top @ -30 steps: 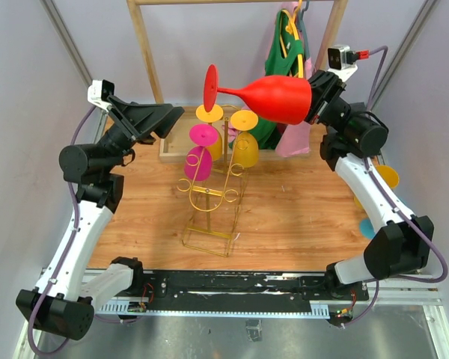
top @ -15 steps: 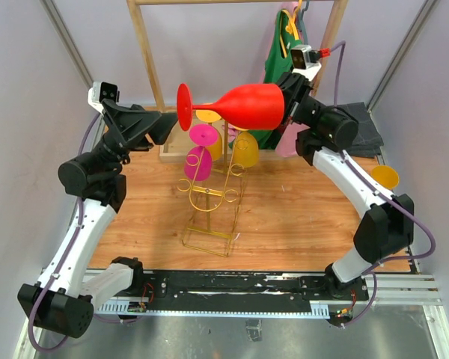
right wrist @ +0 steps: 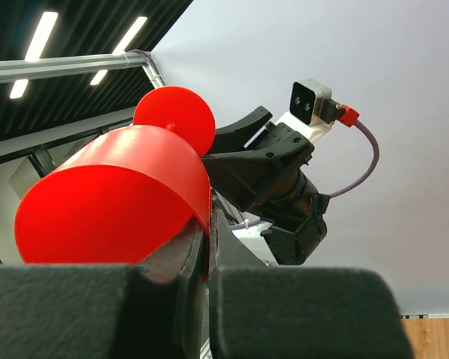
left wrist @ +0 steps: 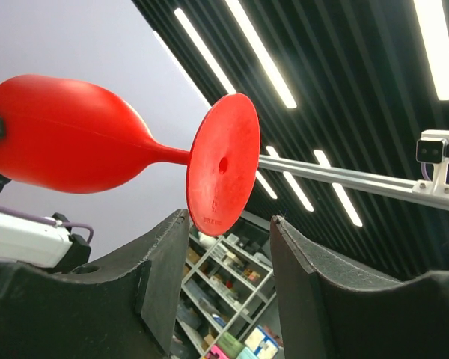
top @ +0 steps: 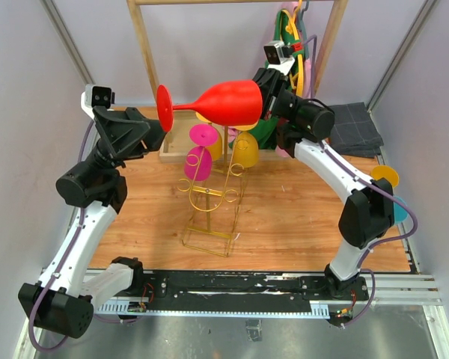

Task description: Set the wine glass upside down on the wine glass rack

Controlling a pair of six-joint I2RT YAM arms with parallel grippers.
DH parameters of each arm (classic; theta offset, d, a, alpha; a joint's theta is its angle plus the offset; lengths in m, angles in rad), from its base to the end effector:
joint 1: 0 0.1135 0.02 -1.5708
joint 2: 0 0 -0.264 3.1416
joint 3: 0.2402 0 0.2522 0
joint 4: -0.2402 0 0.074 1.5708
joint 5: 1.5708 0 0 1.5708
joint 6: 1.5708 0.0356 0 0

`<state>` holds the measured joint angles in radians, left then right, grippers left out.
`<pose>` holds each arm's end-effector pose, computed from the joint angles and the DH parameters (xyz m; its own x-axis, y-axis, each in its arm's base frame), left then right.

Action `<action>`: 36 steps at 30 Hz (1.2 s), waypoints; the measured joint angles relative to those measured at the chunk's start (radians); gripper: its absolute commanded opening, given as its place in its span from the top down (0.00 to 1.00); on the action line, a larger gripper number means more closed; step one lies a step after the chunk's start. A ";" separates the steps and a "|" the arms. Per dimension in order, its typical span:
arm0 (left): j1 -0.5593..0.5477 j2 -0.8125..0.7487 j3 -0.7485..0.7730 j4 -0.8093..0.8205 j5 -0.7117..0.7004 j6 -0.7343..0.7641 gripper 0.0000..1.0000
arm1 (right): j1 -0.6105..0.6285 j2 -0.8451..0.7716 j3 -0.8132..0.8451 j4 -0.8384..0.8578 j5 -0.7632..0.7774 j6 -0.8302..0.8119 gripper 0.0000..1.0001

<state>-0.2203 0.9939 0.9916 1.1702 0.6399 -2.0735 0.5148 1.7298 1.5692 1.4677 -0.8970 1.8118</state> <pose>0.1528 -0.0560 0.4886 -0.7863 -0.5442 -0.2924 0.5921 -0.5286 -0.6082 0.2807 0.1908 0.4871 -0.6711 0.3165 -0.6704 -0.7004 -0.5673 0.4332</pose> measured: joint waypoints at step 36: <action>-0.011 0.026 0.135 0.037 0.001 0.000 1.00 | 0.058 0.030 0.029 0.001 0.005 0.009 0.51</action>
<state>-0.2310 1.0199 1.1263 1.2068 0.6407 -2.0735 0.5724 1.7599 1.5978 1.4685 -0.8917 1.8210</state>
